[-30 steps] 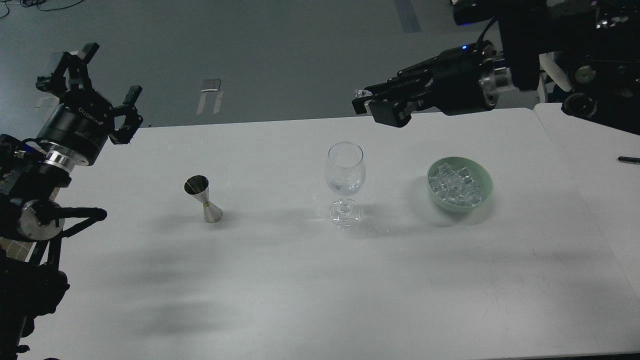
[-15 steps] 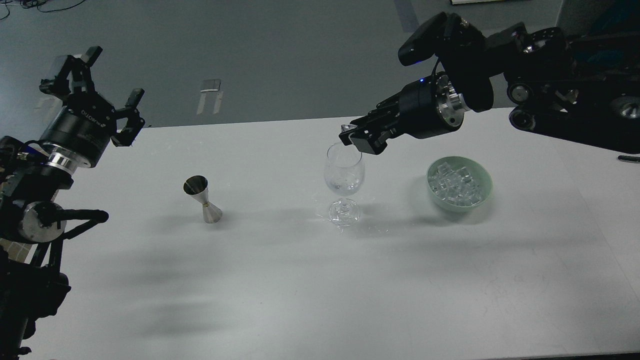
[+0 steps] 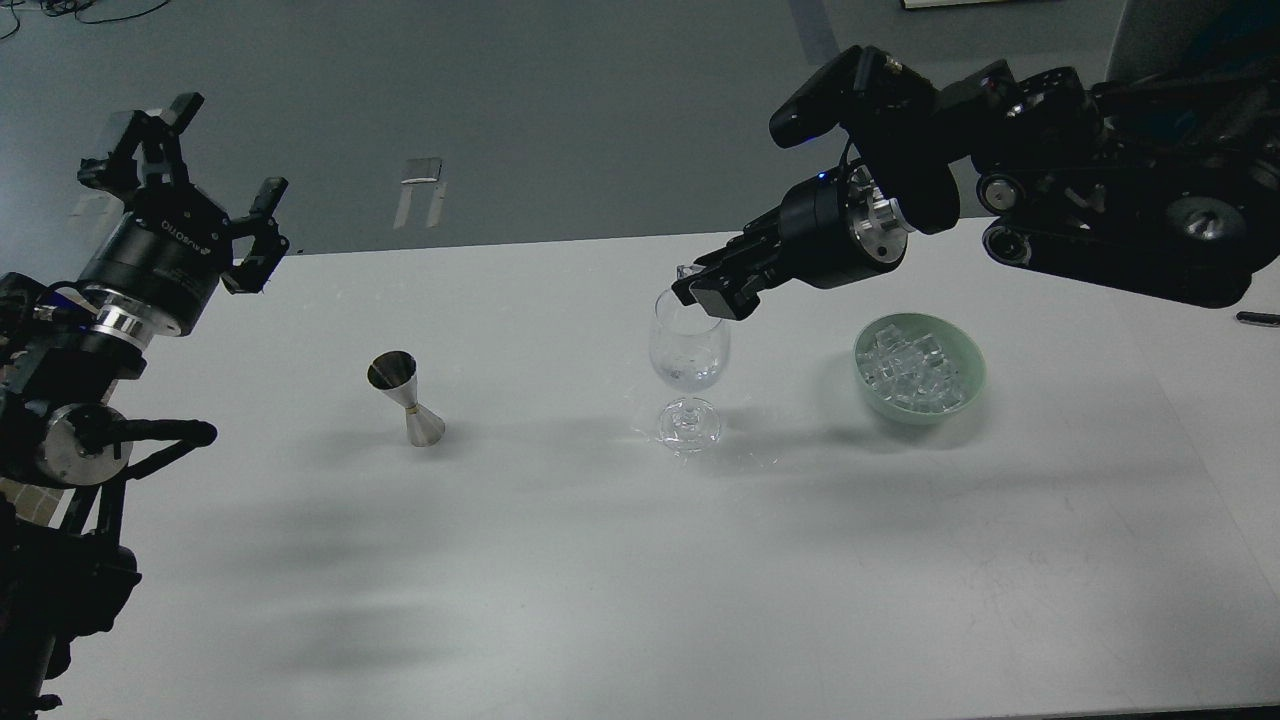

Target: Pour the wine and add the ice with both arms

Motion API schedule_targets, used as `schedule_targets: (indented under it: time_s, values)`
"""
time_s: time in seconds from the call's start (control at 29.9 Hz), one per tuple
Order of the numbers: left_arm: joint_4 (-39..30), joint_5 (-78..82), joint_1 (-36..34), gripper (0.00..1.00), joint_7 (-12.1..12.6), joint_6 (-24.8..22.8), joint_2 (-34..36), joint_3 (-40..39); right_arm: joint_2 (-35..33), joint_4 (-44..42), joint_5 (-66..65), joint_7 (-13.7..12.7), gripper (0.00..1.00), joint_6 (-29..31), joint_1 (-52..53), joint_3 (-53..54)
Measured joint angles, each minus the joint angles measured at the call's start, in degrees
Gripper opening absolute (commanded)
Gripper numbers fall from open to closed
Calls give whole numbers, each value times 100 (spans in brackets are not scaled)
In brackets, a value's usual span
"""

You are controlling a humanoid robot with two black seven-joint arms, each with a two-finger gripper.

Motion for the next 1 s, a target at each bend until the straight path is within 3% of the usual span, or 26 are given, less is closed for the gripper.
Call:
schedule_targets:
  time_s: [0.53, 0.67, 0.7, 0.74, 1.0]
  values:
    - [0, -1, 0, 98, 0, 0, 8, -1, 81, -22, 78, -12, 49, -57, -5, -149]
    - [0, -1, -5, 98, 0, 0, 31, -1, 49, -98, 378, -11, 71, -88, 177, -39]
    - [0, -1, -9, 98, 0, 0, 46, -1, 35, -183, 527, -14, 88, -105, 271, 35]
    - [0, -1, -11, 98, 0, -3, 60, -1, 27, -270, 667, -16, 95, -112, 334, 100]
    - [46, -9, -55, 98, 0, -65, 124, -1, 19, -1297, 2200, 33, 98, -335, -44, 1287]
